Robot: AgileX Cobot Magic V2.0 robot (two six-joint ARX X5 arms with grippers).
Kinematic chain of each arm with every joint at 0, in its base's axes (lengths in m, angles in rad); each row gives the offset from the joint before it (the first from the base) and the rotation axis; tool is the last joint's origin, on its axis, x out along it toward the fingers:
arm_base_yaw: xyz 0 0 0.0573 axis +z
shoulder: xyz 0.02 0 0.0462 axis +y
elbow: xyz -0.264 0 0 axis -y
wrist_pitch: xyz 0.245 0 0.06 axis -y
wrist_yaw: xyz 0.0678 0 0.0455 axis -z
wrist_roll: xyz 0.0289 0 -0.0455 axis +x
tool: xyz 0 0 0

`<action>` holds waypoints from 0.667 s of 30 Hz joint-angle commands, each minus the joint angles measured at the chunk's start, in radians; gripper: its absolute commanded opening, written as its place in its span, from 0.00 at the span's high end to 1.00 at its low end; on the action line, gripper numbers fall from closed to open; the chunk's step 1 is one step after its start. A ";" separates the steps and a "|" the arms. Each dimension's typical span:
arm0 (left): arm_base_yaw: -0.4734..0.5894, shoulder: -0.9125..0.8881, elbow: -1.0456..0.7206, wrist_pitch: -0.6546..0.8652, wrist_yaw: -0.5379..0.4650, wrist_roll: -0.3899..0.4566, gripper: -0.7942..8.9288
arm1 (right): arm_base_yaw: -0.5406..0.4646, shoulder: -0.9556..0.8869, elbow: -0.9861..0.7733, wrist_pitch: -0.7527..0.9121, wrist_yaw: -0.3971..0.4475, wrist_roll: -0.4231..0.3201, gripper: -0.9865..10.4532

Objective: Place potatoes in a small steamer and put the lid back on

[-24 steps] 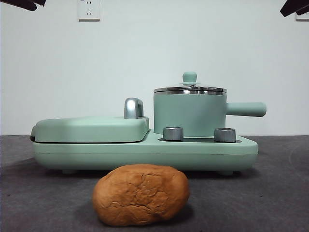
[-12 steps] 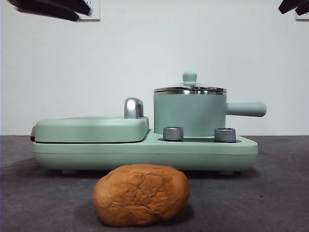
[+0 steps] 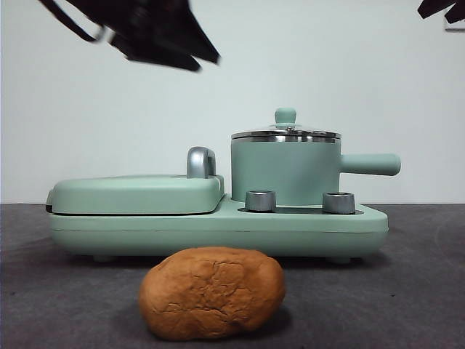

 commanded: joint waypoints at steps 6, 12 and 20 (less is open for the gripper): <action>-0.060 0.245 0.229 0.011 -0.003 -0.013 0.66 | 0.003 0.004 0.021 0.011 0.000 0.018 0.66; -0.092 0.377 0.369 0.011 -0.003 -0.013 0.66 | 0.003 0.004 0.021 0.011 0.000 0.018 0.66; -0.105 0.499 0.488 0.043 -0.003 -0.024 0.66 | 0.004 0.004 0.021 0.011 0.000 0.018 0.66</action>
